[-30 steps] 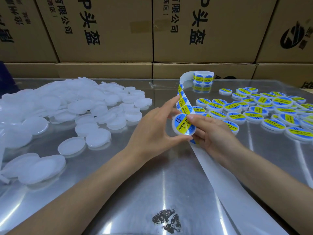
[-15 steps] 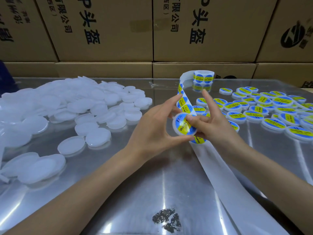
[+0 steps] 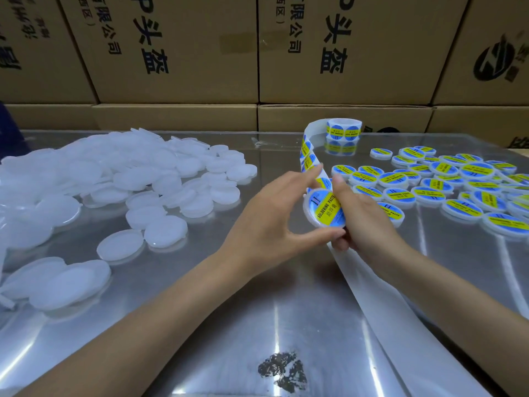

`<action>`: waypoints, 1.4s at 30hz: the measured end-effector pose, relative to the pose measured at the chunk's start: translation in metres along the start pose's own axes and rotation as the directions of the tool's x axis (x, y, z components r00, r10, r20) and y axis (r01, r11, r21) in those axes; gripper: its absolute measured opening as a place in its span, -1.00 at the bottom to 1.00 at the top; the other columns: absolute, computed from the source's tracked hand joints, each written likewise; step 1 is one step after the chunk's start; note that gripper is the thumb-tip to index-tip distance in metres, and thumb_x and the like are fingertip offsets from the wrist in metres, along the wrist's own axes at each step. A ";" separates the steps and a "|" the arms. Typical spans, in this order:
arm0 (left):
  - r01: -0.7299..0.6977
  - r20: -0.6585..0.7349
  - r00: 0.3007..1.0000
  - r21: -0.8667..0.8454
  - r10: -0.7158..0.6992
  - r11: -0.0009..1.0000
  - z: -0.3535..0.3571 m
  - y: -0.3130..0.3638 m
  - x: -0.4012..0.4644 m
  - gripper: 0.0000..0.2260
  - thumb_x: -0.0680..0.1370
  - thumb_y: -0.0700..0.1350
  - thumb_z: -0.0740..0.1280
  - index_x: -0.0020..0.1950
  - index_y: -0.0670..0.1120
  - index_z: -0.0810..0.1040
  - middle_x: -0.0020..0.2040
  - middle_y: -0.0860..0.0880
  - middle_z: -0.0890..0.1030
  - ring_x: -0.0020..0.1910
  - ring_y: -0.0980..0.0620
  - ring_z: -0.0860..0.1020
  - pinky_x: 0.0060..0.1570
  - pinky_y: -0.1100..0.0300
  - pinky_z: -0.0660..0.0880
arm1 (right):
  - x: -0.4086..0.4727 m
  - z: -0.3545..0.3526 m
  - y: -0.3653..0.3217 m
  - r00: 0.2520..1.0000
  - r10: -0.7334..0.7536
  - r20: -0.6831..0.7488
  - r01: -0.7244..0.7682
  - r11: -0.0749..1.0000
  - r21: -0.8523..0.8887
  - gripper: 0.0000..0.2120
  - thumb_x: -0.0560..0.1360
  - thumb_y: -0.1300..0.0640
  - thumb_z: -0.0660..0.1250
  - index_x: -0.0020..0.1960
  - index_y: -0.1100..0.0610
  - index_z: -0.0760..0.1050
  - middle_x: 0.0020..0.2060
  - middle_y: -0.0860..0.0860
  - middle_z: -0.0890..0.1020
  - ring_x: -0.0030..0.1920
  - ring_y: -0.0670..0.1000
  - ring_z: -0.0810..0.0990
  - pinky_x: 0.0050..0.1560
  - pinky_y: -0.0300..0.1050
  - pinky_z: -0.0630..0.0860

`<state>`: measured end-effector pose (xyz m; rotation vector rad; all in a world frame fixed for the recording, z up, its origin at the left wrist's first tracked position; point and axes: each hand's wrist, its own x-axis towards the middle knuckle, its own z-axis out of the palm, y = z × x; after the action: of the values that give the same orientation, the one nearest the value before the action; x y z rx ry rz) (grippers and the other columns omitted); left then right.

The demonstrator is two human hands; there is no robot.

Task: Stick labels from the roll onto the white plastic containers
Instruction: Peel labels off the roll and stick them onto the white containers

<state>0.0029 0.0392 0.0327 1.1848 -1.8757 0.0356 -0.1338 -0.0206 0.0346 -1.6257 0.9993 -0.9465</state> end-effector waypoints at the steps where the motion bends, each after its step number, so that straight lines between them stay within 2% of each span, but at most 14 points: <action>1: -0.021 0.055 0.998 0.046 0.019 0.999 0.000 -0.001 0.000 -0.38 0.43 0.03 0.46 0.41 -0.15 0.38 0.28 -0.06 0.51 0.25 0.02 0.47 0.22 0.07 0.42 | 0.000 0.001 0.001 0.999 0.041 -0.002 -0.041 0.997 0.064 -0.32 0.60 -0.21 0.02 -0.60 0.07 0.41 -0.68 0.03 0.38 -0.67 -0.04 0.32 -0.62 -0.32 0.26; 5: -0.046 0.179 0.984 0.148 0.019 0.988 0.002 -0.005 0.000 -0.50 0.53 0.01 0.34 0.43 -0.12 0.37 0.45 -0.01 0.35 0.46 0.06 0.26 0.42 0.14 0.21 | 0.002 0.004 0.003 0.992 0.123 -0.002 -0.119 0.968 0.219 -0.39 0.59 -0.18 0.08 -0.55 0.01 0.50 -0.67 0.00 0.39 -0.69 -0.05 0.27 -0.61 -0.33 0.22; 7: -0.066 0.175 0.984 0.174 0.035 0.983 0.001 -0.003 0.001 -0.56 0.54 -0.04 0.32 0.38 -0.15 0.42 0.41 -0.05 0.39 0.45 0.00 0.30 0.43 0.09 0.23 | 0.002 0.006 0.002 0.987 0.161 -0.019 -0.147 0.941 0.303 -0.43 0.59 -0.17 0.11 -0.51 0.03 0.50 -0.67 -0.01 0.38 -0.69 -0.07 0.27 -0.63 -0.34 0.21; 10: -0.133 0.086 0.989 0.199 0.118 0.971 0.003 0.002 0.000 -0.68 0.50 -0.17 0.32 0.23 -0.22 0.56 0.24 -0.13 0.56 0.29 -0.14 0.48 0.28 -0.04 0.42 | 0.001 0.006 -0.001 0.982 0.187 -0.002 -0.171 0.904 0.392 -0.55 0.58 -0.14 0.15 -0.39 0.04 0.47 -0.66 -0.01 0.35 -0.68 -0.08 0.25 -0.64 -0.32 0.20; 16: -0.316 -0.030 0.942 0.252 0.334 0.914 0.001 -0.006 -0.003 -0.80 0.41 -0.37 0.44 0.00 -0.21 0.68 0.03 -0.12 0.67 0.04 -0.12 0.64 -0.05 -0.02 0.61 | 0.003 0.003 -0.003 0.990 0.129 0.059 -0.141 0.934 0.330 -0.44 0.59 -0.14 0.14 -0.53 0.00 0.52 -0.62 -0.02 0.42 -0.64 -0.09 0.31 -0.58 -0.31 0.29; 20: -0.307 -0.052 0.935 0.382 0.352 0.871 -0.004 -0.016 -0.003 -0.76 0.40 -0.40 0.39 -0.06 -0.12 0.71 -0.02 -0.03 0.69 -0.10 -0.03 0.68 -0.19 0.15 0.60 | 0.009 -0.008 -0.002 0.997 0.070 0.017 -0.071 0.986 0.149 -0.60 0.62 -0.09 0.09 -0.24 0.06 0.53 -0.48 -0.01 0.61 -0.60 -0.08 0.36 -0.56 -0.30 0.35; 23: -0.105 -0.112 0.978 0.460 0.175 0.882 -0.008 -0.028 -0.001 -0.77 0.44 -0.28 0.43 0.07 -0.12 0.67 0.03 -0.02 0.68 -0.06 -0.03 0.66 -0.14 0.17 0.54 | 0.017 -0.023 0.003 0.994 0.055 -0.094 -0.051 0.998 0.044 -0.73 0.63 0.01 0.11 -0.14 0.10 0.48 -0.33 0.07 0.66 -0.63 -0.12 0.37 -0.58 -0.36 0.33; 25: 0.111 -0.053 0.994 0.482 -0.097 0.869 -0.010 -0.041 -0.002 -0.66 0.53 -0.11 0.36 0.31 -0.09 0.51 0.26 -0.04 0.56 0.23 -0.03 0.53 0.16 0.12 0.44 | 0.023 -0.031 0.008 0.982 0.079 -0.172 -0.069 0.996 0.062 -0.84 0.62 0.07 0.15 -0.01 0.13 0.44 -0.16 0.20 0.66 -0.65 -0.14 0.39 -0.60 -0.39 0.33; 27: 0.277 0.080 0.925 0.527 -0.371 0.804 -0.011 -0.054 -0.006 -0.51 0.58 0.08 0.24 0.47 -0.05 0.29 0.47 -0.03 0.32 0.44 -0.01 0.27 0.39 0.07 0.21 | 0.027 -0.037 0.014 0.965 0.149 -0.217 -0.127 0.986 0.108 -0.72 0.61 0.08 0.18 0.27 0.16 0.29 -0.04 0.20 0.64 -0.64 -0.15 0.45 -0.60 -0.37 0.38; 30: 0.376 0.139 0.818 0.607 -0.559 0.700 -0.010 -0.064 -0.011 -0.43 0.56 0.24 0.13 0.47 -0.06 0.27 0.49 -0.09 0.25 0.47 -0.05 0.17 0.41 -0.01 0.14 | 0.031 -0.043 0.020 0.953 0.203 -0.225 -0.195 0.979 0.056 -0.60 0.60 0.12 0.21 0.32 0.18 0.11 -0.10 0.11 0.64 -0.64 -0.14 0.50 -0.61 -0.36 0.40; 33: 0.427 0.120 0.764 0.643 -0.634 0.636 -0.009 -0.065 -0.011 -0.41 0.55 0.29 0.07 0.44 -0.06 0.30 0.48 -0.12 0.24 0.45 -0.11 0.17 0.39 -0.04 0.16 | 0.033 -0.045 0.023 0.949 0.178 -0.260 -0.201 0.977 -0.065 -0.52 0.58 0.16 0.22 0.39 0.19 0.05 -0.30 0.00 0.63 -0.61 -0.05 0.46 -0.55 -0.25 0.41; 36: 0.433 0.154 0.741 0.633 -0.653 0.641 -0.008 -0.064 -0.011 -0.44 0.57 0.27 0.04 0.39 -0.09 0.32 0.36 -0.13 0.34 0.35 -0.13 0.27 0.30 0.00 0.27 | 0.036 -0.044 0.029 0.949 0.103 -0.298 -0.178 0.954 -0.239 -0.47 0.53 0.17 0.24 0.43 0.14 0.13 -0.38 -0.03 0.63 -0.46 0.02 0.45 -0.35 -0.14 0.43; 39: 0.403 0.151 0.782 0.616 -0.604 0.676 -0.009 -0.063 -0.011 -0.52 0.58 0.22 0.07 0.28 -0.12 0.41 0.19 -0.08 0.45 0.23 -0.08 0.38 0.18 0.04 0.36 | 0.035 -0.044 0.030 0.951 -0.022 -0.310 -0.128 0.880 -0.457 -0.65 0.49 0.12 0.22 0.27 0.03 0.39 -0.27 0.02 0.64 -0.16 0.08 0.52 -0.08 -0.05 0.43; 42: 0.362 0.141 0.826 0.611 -0.546 0.704 -0.009 -0.059 -0.009 -0.61 0.59 0.16 0.13 0.20 -0.12 0.45 0.14 -0.06 0.51 0.16 -0.08 0.44 0.05 0.08 0.35 | 0.030 -0.043 0.028 0.949 -0.160 -0.272 -0.049 0.776 -0.628 -0.82 0.50 0.10 0.20 0.04 -0.04 0.53 -0.12 -0.04 0.61 -0.09 0.08 0.53 -0.13 -0.07 0.38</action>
<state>0.0535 0.0181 0.0080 2.1742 -1.8253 0.1383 -0.1668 -0.0679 0.0210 -2.1036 1.6272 -0.9874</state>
